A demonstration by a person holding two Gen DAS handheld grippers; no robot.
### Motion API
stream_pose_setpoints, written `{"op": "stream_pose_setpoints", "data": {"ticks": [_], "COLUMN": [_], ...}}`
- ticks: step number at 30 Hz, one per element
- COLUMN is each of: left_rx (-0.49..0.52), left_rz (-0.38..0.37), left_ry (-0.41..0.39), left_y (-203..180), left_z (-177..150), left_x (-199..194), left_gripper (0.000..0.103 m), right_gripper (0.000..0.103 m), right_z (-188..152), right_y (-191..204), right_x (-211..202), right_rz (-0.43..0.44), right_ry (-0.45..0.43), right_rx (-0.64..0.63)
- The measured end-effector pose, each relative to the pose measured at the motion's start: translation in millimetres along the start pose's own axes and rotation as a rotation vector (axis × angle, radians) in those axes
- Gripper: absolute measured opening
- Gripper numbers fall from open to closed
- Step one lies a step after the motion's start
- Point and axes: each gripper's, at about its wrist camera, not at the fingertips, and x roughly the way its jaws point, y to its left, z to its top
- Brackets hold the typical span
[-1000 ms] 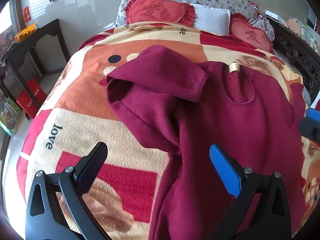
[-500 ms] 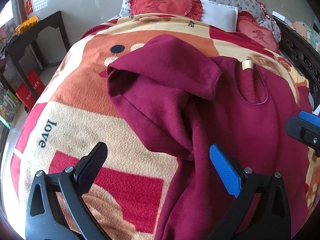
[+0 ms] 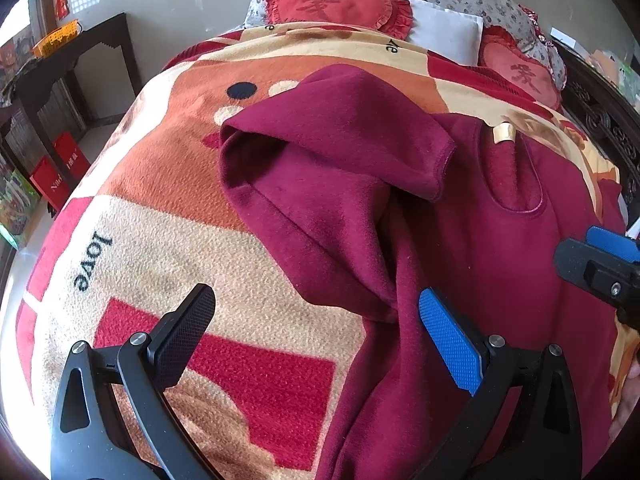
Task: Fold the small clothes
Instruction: 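Grasp the sweatshirt sleeve with the right gripper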
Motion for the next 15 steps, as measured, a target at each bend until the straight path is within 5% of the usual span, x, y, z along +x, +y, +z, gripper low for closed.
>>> {"op": "stream_pose_setpoints", "data": {"ticks": [15], "left_rx": [-0.014], "left_rz": [-0.003], "left_ry": [0.010], "left_y": [6.4], "left_z": [-2.8], "left_x": [4.5], "left_gripper": [0.102], "right_gripper": [0.103], "right_z": [6.7], "right_y": [3.4], "right_x": [17.8], "right_rz": [0.018], "right_ry": [0.015], "right_rx": [0.011]}}
